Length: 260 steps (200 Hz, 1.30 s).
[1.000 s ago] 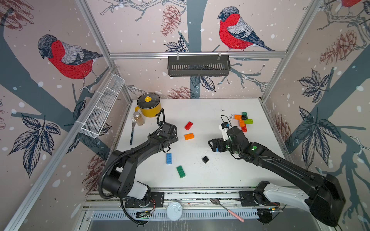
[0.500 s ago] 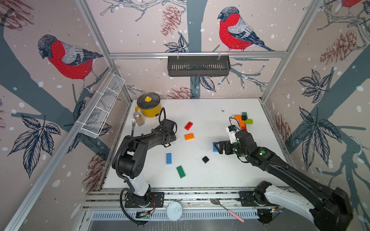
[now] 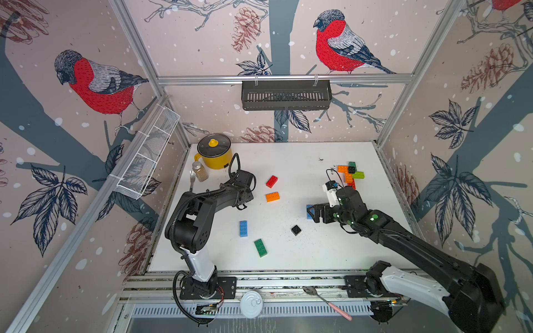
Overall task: Assemble a small pinwheel with lego
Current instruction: Pick up the lego brick from the center of the board, then assemble the lego brick with the lego brick.
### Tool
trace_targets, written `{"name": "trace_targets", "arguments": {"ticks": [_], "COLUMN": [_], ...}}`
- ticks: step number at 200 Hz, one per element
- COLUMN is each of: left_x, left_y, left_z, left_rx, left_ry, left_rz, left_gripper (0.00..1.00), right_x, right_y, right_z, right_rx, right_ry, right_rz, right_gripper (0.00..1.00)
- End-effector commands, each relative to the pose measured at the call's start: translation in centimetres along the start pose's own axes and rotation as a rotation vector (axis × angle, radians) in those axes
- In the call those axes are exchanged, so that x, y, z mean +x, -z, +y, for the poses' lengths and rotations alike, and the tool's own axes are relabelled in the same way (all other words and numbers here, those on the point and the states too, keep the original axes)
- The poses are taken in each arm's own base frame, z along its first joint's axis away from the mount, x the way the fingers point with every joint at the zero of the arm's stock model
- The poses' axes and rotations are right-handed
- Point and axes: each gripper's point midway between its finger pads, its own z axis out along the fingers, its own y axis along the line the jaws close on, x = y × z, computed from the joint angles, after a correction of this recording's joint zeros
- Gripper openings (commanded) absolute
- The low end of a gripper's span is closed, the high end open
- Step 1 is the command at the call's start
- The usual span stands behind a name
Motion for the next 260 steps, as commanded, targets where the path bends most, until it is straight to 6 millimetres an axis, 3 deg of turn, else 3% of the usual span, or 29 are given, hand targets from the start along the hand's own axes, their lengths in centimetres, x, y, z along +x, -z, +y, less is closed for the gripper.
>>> {"name": "trace_targets", "arguments": {"ticks": [1,27,54,80,104,139,172,204,260], "left_x": [0.6,0.5,2.1,4.6,7.2,10.2,11.9,13.2,13.2], "left_y": [1.0,4.2,8.3,11.4,12.7,10.9,8.6,6.2,3.6], "left_z": [0.8,-0.4,-4.3,-11.5,-17.7,-24.5,-28.0,-29.4,-29.4], "left_rx": [-0.033,0.011,0.113,0.311,0.361,0.403,0.401,0.385,0.312], "left_ry": [-0.002,-0.009,-0.064,-0.129,-0.212,-0.271,-0.297,-0.309,-0.306], "left_rz": [0.028,0.005,-0.004,0.025,0.037,0.094,0.125,0.151,0.129], "left_gripper": [0.20,0.19,0.19,0.19,0.19,0.19,0.20,0.21,0.22], "right_x": [-0.8,-2.3,-4.1,-4.8,-4.7,-4.4,-4.1,-3.8,-3.4], "right_y": [-0.1,-0.1,0.3,0.9,2.1,4.1,5.6,5.7,5.1], "right_z": [0.1,-0.9,-2.9,-6.2,-9.0,-10.0,-10.1,-9.7,-9.1], "right_rx": [-0.014,-0.012,0.011,0.113,0.201,0.236,0.236,0.220,0.181], "right_ry": [-0.007,-0.067,-0.158,-0.250,-0.320,-0.341,-0.331,-0.320,-0.302], "right_rz": [-0.030,-0.081,-0.139,-0.192,-0.233,-0.285,-0.339,-0.325,-0.293], "right_gripper": [0.99,1.00,0.99,0.99,0.99,1.00,1.00,1.00,1.00]}}
